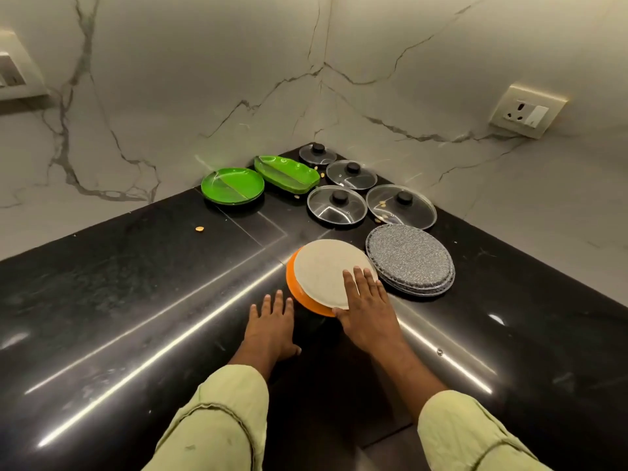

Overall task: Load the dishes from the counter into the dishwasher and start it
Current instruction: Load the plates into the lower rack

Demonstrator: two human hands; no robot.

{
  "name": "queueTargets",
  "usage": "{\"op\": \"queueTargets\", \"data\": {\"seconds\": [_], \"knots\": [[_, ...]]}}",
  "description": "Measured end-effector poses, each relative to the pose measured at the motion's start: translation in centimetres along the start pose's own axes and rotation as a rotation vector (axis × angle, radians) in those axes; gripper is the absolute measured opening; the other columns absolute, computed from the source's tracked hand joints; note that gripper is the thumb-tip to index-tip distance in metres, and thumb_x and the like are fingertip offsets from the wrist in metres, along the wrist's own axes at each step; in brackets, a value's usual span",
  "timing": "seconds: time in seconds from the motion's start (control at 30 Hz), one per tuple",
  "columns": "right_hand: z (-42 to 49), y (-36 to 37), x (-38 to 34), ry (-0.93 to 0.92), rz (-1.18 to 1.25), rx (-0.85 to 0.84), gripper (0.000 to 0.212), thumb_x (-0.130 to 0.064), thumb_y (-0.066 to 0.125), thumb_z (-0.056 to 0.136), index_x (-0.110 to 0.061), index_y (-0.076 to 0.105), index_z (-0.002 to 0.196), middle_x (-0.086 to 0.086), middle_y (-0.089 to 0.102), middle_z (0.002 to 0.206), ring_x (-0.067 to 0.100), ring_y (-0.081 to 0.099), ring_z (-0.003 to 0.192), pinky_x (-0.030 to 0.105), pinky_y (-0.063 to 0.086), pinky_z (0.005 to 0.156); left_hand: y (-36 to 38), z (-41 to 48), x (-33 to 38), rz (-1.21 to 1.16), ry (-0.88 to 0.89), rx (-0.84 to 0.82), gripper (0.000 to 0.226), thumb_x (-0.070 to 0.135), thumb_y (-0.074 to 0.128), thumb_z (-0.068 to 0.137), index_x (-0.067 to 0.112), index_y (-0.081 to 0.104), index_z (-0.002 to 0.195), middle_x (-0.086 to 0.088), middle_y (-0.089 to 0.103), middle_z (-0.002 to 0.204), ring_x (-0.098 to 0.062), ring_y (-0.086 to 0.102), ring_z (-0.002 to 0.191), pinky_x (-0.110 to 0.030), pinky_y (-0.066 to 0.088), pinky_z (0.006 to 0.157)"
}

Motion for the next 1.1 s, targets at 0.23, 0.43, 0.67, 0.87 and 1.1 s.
{"op": "queueTargets", "data": {"seconds": [0.23, 0.43, 0.67, 0.87, 1.1], "knots": [[3.5, 4.5, -0.4, -0.015, -0.09, -0.242, 0.085, -0.04, 0.053, 0.093, -0.017, 0.0, 0.156, 0.012, -0.004, 0.164, 0.03, -0.006, 0.151, 0.047, 0.0, 0.121, 0.3, 2.2, 0.4, -0.069, -0.018, -0.175, 0.122, 0.04, 0.079, 0.081, 0.008, -0.013, 0.156, -0.01, -0.021, 0.163, -0.037, -0.012, 0.15, -0.062, 0.007, 0.119], [5.2, 5.8, -0.9, -0.04, -0.152, -0.362, 0.086, -0.034, 0.058, 0.092, -0.017, 0.003, 0.156, 0.015, 0.0, 0.163, 0.035, 0.007, 0.15, 0.048, 0.012, 0.12, 0.3, 3.2, 0.4, -0.103, -0.043, -0.248, 0.128, 0.035, 0.083, 0.078, 0.006, -0.014, 0.155, -0.008, -0.024, 0.163, -0.04, -0.015, 0.149, -0.068, 0.01, 0.116], [5.4, 4.9, -2.1, -0.112, -0.259, -0.379, 0.07, -0.022, 0.06, 0.092, -0.01, 0.021, 0.15, 0.024, 0.022, 0.157, 0.04, 0.036, 0.137, 0.045, 0.039, 0.104, 0.3, 3.5, 0.6, -0.101, -0.034, -0.248, 0.128, 0.037, 0.084, 0.077, 0.005, -0.012, 0.156, -0.01, -0.023, 0.163, -0.043, -0.014, 0.148, -0.067, 0.009, 0.117], [4.3, 3.6, -3.9, -0.149, -0.332, -0.416, 0.065, -0.013, 0.059, 0.09, -0.005, 0.026, 0.145, 0.029, 0.028, 0.153, 0.039, 0.052, 0.122, 0.042, 0.046, 0.092, 0.2, 3.2, 0.5, -0.107, -0.028, -0.241, 0.127, 0.036, 0.083, 0.077, 0.008, -0.012, 0.156, -0.01, -0.022, 0.163, -0.042, -0.015, 0.149, -0.066, 0.007, 0.117], [4.0, -0.3, -4.6, -0.18, -0.301, -0.284, 0.04, -0.021, 0.055, 0.09, -0.01, 0.045, 0.128, 0.016, 0.058, 0.12, 0.035, 0.059, 0.103, 0.035, 0.035, 0.072, 0.0, 3.0, 0.5, -0.104, -0.025, -0.23, 0.126, 0.036, 0.083, 0.078, 0.009, -0.012, 0.156, -0.009, -0.023, 0.163, -0.041, -0.015, 0.149, -0.066, 0.007, 0.117]]}}
Point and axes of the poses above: each hand's wrist, its own z-axis towards the middle knuckle, its own y-axis out of the palm, x = y × z, the point moved 7 cm from there along z, towards the middle knuckle
